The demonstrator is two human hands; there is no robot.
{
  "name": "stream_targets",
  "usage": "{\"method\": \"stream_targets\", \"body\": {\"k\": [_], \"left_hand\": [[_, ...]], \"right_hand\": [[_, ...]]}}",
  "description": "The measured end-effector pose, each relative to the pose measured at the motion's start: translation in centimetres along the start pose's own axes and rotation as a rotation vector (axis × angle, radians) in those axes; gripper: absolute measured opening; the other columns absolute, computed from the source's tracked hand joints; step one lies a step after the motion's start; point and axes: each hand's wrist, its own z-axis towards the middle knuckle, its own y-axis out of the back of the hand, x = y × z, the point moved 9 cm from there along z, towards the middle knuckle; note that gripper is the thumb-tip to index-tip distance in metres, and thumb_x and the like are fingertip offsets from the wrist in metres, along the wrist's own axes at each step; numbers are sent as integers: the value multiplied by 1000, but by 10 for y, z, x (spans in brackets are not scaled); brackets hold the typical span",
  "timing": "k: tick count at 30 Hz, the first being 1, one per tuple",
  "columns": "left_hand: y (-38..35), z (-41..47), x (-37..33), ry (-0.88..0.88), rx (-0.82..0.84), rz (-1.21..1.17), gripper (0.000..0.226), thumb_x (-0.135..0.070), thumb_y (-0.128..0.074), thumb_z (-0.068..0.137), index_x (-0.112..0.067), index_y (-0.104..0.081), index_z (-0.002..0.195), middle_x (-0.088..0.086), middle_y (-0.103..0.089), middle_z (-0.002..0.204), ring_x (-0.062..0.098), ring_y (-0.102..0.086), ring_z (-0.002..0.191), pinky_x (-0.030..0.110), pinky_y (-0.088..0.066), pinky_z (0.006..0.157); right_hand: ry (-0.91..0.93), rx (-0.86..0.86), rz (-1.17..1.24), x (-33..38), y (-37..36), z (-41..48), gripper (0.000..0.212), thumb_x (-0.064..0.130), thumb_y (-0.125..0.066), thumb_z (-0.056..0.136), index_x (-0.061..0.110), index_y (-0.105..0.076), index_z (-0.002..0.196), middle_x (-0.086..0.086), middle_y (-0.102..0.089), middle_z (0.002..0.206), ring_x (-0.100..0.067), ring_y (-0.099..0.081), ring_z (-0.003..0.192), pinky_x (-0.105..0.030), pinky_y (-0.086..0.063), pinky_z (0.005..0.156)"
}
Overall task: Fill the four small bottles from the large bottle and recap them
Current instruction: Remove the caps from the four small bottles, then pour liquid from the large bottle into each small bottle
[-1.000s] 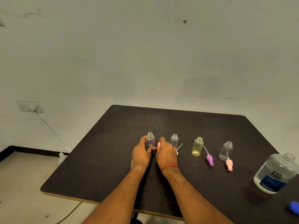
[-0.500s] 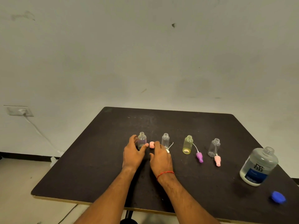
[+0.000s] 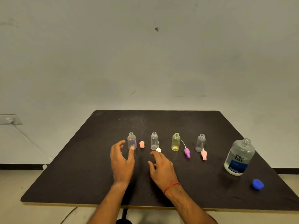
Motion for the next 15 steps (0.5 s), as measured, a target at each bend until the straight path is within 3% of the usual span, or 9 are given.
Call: {"method": "stream_targets", "body": {"k": [7,11,15], "left_hand": [[-30,-52,-66,-155,128,-133,21,-15,-72,93,-24,-65,110,-12,-66,104,16,-66,99,23,-53,80],[-70,-73,-90,-147,232,-205,15,-16,-73,93,-26,-68,103,-11,-69,97,17,-69,93,21,-55,75],[-129,-88,-100,-57,359,-225,21,-20,-76,91,-27,-69,109,-15,-71,104,3,-68,101,21,-57,81]], "right_hand": [[-34,-212,200,-26,77,-55,28,20,-75,83,17,-66,110,7,-66,104,-2,-66,92,-14,-56,74],[-192,-440,215,-64,150,-86,21,20,-76,81,23,-66,100,12,-64,90,-4,-65,79,-21,-57,64],[-352,-702,231,-109,216,-109,33,14,-76,79,24,-55,104,1,-58,93,-15,-58,74,-33,-55,62]]}}
